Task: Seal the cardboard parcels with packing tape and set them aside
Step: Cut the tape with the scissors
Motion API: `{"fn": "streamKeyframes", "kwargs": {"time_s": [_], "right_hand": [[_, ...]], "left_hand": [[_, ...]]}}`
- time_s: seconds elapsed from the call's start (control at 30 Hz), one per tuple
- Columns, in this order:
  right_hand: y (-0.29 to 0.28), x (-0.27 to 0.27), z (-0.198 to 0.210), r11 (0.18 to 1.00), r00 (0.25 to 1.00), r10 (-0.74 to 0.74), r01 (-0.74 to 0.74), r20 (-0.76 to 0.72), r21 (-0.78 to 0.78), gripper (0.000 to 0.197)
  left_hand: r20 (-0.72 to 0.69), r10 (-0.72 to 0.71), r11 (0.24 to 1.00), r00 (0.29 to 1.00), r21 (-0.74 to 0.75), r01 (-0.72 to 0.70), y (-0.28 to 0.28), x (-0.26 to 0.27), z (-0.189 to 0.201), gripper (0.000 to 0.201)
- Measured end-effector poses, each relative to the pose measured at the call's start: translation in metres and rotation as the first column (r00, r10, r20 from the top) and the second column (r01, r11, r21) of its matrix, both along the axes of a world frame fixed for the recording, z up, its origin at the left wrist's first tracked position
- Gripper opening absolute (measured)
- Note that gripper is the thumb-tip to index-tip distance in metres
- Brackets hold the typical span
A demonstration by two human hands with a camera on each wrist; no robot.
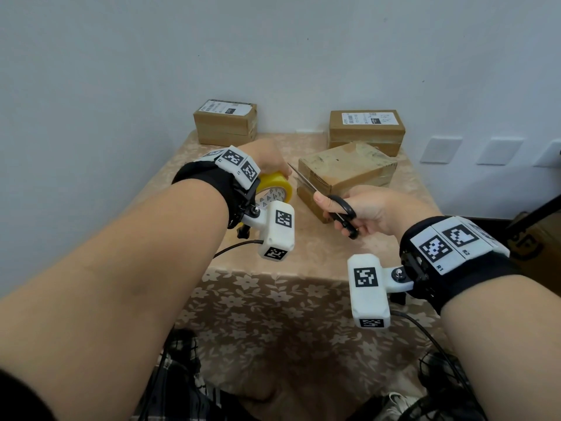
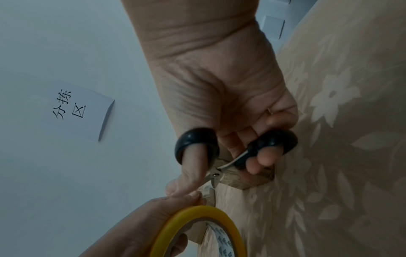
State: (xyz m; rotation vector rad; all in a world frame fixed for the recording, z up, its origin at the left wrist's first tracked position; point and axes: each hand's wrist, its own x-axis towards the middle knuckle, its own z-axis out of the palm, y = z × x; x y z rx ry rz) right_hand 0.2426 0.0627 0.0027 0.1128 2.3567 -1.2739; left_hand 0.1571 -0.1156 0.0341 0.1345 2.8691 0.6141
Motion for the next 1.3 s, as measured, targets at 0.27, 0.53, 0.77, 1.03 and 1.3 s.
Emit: {"fn": "streamKeyframes", "kwargs": {"time_s": [0.27,0.53,0.77,1.03,1.3], "right_hand": [[-0.003,-0.005,-0.002,0.998,0.992,-0.060,0.058,-0.112,-0.023,0.060],[-0.005,-0.006,-0.003,0.994,0.987,-0.076,0.065,-0.139,-0.085,0.048],[-0.008,-0.005,-0.005,0.999,0.998,-0.014,0.011,-0.064,-0.050,0.074],[-0.009,-0.012,-0.011,0.990,0.991,-0.062,0.047,-0.117,-0.130,0.056],[-0.015,-0.011,-0.014,0.993,0.995,-0.026,0.014,-0.100,-0.116,0.064]], "left_hand": [[-0.012,0.032,0.999,0.999,-0.032,-0.032,0.003,0.003,0.003,0.041],[-0.031,0.039,0.998,0.999,-0.042,-0.040,0.004,0.007,0.004,0.040],[-0.049,0.012,1.000,0.999,0.000,-0.012,0.001,0.011,0.006,0.034],[-0.048,0.074,0.980,0.996,0.189,-0.064,-0.010,0.008,-0.001,0.032],[-0.065,0.070,0.981,0.995,0.188,-0.057,-0.011,0.007,-0.003,0.030]]}}
